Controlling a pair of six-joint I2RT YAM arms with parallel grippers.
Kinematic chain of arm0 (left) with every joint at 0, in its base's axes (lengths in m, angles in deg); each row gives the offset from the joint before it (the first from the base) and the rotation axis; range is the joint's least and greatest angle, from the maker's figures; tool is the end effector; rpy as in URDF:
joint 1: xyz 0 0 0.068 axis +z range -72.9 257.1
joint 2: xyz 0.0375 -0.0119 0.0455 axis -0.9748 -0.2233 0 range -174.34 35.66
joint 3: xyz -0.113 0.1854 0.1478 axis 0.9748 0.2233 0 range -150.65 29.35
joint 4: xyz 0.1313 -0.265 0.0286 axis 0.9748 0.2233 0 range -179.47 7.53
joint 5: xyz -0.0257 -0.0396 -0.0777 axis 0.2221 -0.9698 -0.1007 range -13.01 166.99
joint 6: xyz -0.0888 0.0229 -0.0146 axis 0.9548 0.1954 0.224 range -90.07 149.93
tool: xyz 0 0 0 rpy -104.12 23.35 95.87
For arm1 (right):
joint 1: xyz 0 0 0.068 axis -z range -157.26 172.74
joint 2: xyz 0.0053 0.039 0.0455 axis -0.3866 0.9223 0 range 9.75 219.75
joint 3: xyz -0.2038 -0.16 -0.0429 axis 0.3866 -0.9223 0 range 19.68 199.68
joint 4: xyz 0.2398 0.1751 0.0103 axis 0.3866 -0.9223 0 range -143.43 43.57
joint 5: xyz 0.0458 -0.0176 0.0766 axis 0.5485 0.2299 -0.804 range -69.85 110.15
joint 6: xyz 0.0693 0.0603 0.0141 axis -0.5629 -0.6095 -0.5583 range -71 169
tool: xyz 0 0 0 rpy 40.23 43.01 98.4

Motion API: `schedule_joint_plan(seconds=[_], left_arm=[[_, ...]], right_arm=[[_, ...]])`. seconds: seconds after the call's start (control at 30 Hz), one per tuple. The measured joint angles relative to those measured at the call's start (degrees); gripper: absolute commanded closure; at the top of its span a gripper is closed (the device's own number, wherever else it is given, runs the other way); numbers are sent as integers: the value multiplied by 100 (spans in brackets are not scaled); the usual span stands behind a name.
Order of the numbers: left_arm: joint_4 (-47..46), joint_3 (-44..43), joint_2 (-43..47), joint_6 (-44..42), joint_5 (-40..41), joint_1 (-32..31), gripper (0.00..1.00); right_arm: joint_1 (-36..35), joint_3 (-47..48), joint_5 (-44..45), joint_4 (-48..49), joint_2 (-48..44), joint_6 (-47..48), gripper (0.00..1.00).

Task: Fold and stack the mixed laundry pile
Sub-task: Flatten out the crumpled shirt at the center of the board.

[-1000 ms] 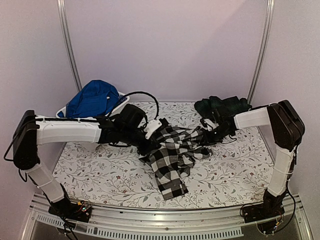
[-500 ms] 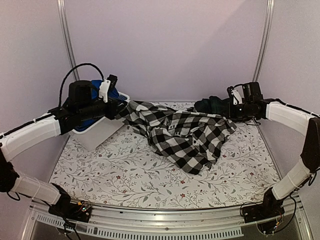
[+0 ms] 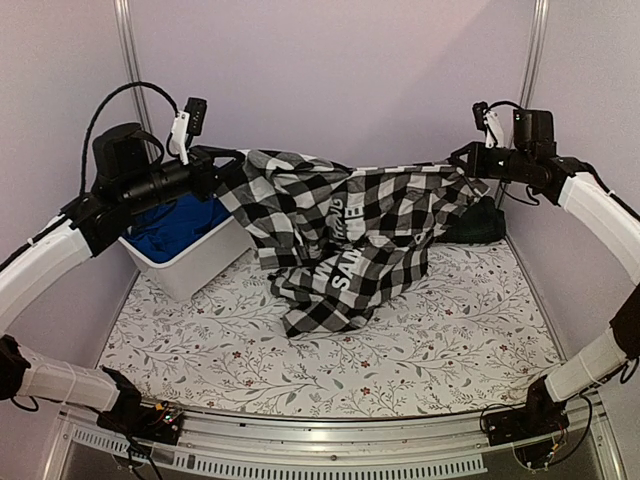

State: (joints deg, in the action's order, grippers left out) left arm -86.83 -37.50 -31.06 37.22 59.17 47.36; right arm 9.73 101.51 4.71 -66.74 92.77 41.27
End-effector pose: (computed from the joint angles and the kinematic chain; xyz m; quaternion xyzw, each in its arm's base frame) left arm 0.2963 -0.1987 0.4004 0.2440 0.6792 -0.3230 0.6122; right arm 0.4013 0.1156 0.3624 -0.1133 0.8148 0.2096 0.5285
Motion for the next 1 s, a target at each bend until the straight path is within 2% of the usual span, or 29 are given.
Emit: schedule_joint_plan(seconds=[0.13, 0.23, 0.4, 0.5, 0.53, 0.63, 0.67, 0.77, 0.8, 0.83, 0.9, 0.93, 1.0], left_arm=[[52, -282, -31, 83, -313, -22, 100], [140, -861, -243, -4, -520, -289, 100], [308, -2894, -1510, -562, -946, -1615, 100], [304, -3803, -2291, -710, -1327, -2044, 100], [354, -4245, -2662, -774, -1438, -2186, 100], [610, -5615, -3773, -951, -1655, -2455, 100], [693, -6094, -4157, -1010, -1674, -2546, 98], [1049, -7178, -5222, -1158, -1600, -2782, 79], [1071, -7195, -5263, -1165, -1593, -2824, 68], [1193, -7250, -5436, -1180, -1515, -2855, 51], [1462, -7241, -5674, -1325, -1294, -2900, 25], [1587, -7145, -5720, -1370, -1143, -2907, 19], [1679, -6638, -5659, -1401, -872, -2859, 16]], right_arm=[[-33, 214, -385, 109, -55, -17, 100], [-415, 365, -608, 173, 350, -17, 100], [-1176, 1390, -1139, 140, 1790, -33, 100], [-1325, 1827, -1462, 153, 2260, -122, 100], [-1320, 2013, -1606, 144, 2363, -157, 97], [-1252, 2601, -1880, 166, 2599, -243, 61], [-1220, 2695, -1910, 212, 2627, -249, 55], [-1012, 2529, -1961, 319, 2564, -251, 34], [-866, 2264, -1969, 365, 2481, -219, 30], [-693, 2015, -1965, 361, 2398, -267, 26], [-177, 1375, -1904, 337, 2212, -326, 19], [122, 1049, -1814, 317, 2105, -348, 17], [763, 422, -1574, 219, 1834, -417, 15]])
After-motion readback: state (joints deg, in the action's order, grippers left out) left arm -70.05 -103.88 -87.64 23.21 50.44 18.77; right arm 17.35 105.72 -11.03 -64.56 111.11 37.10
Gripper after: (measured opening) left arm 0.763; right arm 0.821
